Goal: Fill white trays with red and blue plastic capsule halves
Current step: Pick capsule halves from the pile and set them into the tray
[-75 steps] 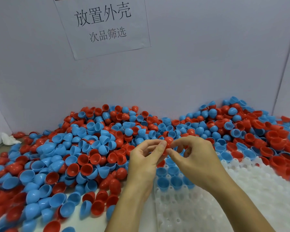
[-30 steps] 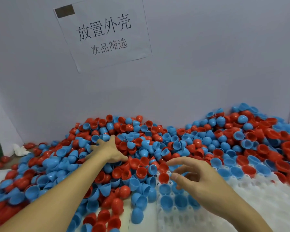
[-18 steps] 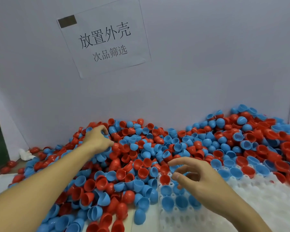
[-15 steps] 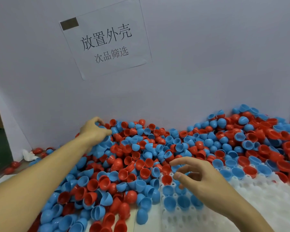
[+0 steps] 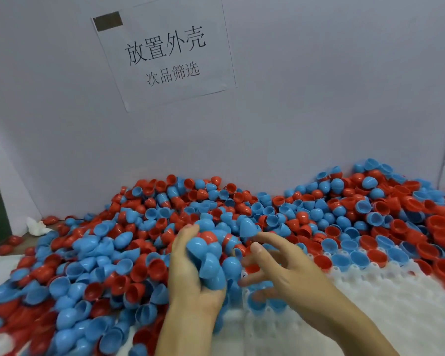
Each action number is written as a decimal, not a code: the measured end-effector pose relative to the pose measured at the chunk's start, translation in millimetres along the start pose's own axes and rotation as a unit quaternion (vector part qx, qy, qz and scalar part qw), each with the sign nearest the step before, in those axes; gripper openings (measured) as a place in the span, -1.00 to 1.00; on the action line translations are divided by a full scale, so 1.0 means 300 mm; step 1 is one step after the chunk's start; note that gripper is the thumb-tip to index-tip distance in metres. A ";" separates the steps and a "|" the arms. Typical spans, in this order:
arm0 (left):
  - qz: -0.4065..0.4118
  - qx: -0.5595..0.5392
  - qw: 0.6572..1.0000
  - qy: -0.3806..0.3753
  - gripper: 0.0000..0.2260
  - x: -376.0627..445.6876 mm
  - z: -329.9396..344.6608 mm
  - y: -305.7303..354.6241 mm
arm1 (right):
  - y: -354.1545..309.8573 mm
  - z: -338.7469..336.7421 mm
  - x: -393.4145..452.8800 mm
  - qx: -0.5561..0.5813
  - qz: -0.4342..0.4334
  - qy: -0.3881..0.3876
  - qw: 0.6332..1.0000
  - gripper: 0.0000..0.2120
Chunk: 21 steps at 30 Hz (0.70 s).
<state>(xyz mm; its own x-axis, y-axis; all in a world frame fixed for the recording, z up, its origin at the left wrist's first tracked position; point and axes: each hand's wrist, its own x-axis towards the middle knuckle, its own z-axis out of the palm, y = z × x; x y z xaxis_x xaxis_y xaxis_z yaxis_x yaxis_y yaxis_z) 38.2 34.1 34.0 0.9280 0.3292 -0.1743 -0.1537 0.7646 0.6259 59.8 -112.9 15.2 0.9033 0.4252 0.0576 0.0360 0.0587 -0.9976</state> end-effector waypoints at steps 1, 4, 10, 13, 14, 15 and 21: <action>-0.010 -0.007 1.000 0.004 -0.87 -0.010 -0.009 -0.020 | 0.002 0.012 0.003 -0.020 -0.018 0.013 1.000 -0.87; -0.014 -0.010 1.000 0.015 -0.82 -0.017 -0.035 -0.038 | 0.018 0.029 0.017 -0.054 -0.042 0.063 0.996 -0.92; -0.032 -0.027 0.999 0.017 -0.70 -0.023 -0.018 -0.040 | 0.042 0.051 0.027 -0.061 -0.081 0.122 0.987 -0.88; -0.040 -0.031 0.999 0.014 -0.62 -0.019 -0.020 -0.036 | 0.043 0.042 0.027 -0.099 -0.111 0.119 0.982 -0.79; -0.041 -0.031 0.999 0.010 -0.59 -0.018 -0.022 -0.036 | 0.043 0.039 0.026 -0.119 -0.118 0.113 0.979 -0.78; -0.042 -0.033 0.999 0.006 -0.59 -0.021 -0.022 -0.032 | 0.042 0.038 0.025 -0.137 -0.126 0.110 0.976 -0.77; -0.045 -0.061 0.997 -0.004 -0.56 -0.031 -0.023 -0.024 | 0.044 0.046 0.031 -0.207 -0.192 0.142 0.949 -0.79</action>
<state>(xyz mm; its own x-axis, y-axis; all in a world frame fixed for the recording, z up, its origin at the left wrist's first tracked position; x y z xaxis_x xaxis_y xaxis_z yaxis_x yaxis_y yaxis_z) 28.4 29.4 25.8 0.9426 0.2514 -0.2197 -0.1084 0.8528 0.5109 62.9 -95.6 3.0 0.8666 0.1795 0.4657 0.4970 -0.2257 -0.8379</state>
